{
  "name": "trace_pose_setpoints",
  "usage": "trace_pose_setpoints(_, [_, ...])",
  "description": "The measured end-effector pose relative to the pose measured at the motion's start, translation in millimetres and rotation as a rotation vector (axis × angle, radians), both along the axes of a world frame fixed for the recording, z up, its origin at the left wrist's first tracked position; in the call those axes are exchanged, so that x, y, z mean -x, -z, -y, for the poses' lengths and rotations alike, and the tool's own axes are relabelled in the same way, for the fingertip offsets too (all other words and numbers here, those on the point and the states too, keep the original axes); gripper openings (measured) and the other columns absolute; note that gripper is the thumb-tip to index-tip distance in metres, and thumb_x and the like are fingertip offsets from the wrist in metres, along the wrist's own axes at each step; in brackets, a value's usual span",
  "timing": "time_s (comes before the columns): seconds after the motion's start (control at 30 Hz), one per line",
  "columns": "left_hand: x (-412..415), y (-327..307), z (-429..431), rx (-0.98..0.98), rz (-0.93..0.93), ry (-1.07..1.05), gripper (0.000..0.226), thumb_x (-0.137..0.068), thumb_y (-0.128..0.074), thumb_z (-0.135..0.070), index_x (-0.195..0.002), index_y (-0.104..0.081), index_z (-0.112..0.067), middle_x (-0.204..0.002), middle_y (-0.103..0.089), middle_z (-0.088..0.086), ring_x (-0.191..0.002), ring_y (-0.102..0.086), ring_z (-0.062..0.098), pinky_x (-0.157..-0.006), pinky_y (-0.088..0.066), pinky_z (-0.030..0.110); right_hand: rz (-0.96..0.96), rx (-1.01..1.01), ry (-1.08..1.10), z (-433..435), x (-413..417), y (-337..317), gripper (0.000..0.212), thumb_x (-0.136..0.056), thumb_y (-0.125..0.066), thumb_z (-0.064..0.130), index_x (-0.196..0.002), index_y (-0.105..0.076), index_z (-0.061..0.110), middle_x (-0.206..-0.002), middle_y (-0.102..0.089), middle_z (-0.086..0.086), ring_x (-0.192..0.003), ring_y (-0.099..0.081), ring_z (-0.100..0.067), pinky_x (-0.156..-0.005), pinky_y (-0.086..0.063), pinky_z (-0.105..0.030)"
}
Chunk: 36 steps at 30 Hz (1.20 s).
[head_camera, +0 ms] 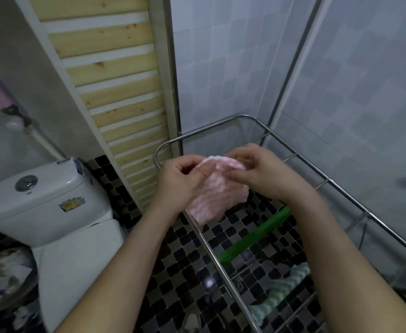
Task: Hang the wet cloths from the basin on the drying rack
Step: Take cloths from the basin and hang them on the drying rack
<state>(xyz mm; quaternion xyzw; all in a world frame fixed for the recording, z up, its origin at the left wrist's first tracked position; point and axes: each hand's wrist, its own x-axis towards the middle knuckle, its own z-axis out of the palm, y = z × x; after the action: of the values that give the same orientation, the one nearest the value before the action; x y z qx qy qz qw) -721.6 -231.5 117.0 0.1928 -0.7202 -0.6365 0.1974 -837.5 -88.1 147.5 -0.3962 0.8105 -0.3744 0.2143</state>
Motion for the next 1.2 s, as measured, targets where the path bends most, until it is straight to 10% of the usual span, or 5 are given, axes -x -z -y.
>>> trace_pose_setpoints(0.23, [24.2,-24.4,32.3,0.34,-0.03,-0.03,0.007,-0.085,-0.07,-0.032,-0.091,-0.074,-0.032,-0.083,-0.072,-0.016,-0.076,-0.066,0.001,-0.063,-0.054,0.019,-0.337,0.056,0.169,16.8,27.2,-2.2,0.018,-0.089,-0.066,0.016,-0.104,-0.075,0.022,-0.093,-0.06,0.006,-0.079,-0.054,0.0,-0.069,-0.04,-0.008])
trace_pose_setpoints(0.5, [47.6,-13.4,65.7,0.298,0.092,0.052,0.012,-0.082,-0.075,-0.019,-0.092,-0.073,-0.026,-0.087,-0.07,-0.011,-0.082,-0.064,0.005,-0.072,-0.049,0.019,0.577,0.345,0.257,24.8,73.9,15.2,0.021,-0.088,-0.058,-0.008,-0.077,-0.055,0.01,-0.077,-0.057,-0.009,-0.07,-0.059,-0.018,-0.066,-0.059,-0.027])
trace_pose_setpoints(0.67, [41.4,32.9,74.8,0.06,0.323,0.254,0.034,-0.082,-0.061,0.01,-0.097,-0.066,-0.02,-0.098,-0.066,-0.001,-0.091,-0.062,0.013,-0.083,-0.055,0.026,0.772,0.301,0.306,36.1,95.7,64.9,0.023,-0.084,-0.059,-0.01,-0.076,-0.055,0.011,-0.079,-0.051,-0.016,-0.074,-0.053,-0.025,-0.066,-0.058,-0.027])
trace_pose_setpoints(0.93, [53.2,83.0,85.2,0.168,0.24,-0.051,0.031,-0.083,-0.067,0.0,-0.082,-0.064,-0.031,-0.079,-0.061,-0.015,-0.069,-0.054,-0.011,-0.068,-0.043,0.007,0.566,0.214,0.407,51.7,108.7,102.4,0.018,-0.087,-0.066,0.002,-0.083,-0.057,0.017,-0.075,-0.053,-0.003,-0.061,-0.058,-0.012,-0.06,-0.057,-0.029])
trace_pose_setpoints(1.2, [90.8,96.2,128.7,0.496,0.386,-0.222,0.017,-0.085,-0.069,-0.018,-0.102,-0.069,-0.022,-0.093,-0.064,-0.004,-0.085,-0.057,0.012,-0.073,-0.039,0.022,0.246,0.22,0.57,125.6,123.5,134.1,0.017,-0.089,-0.062,0.011,-0.105,-0.061,0.013,-0.086,-0.062,-0.002,-0.076,-0.062,-0.017,-0.075,-0.055,-0.036])
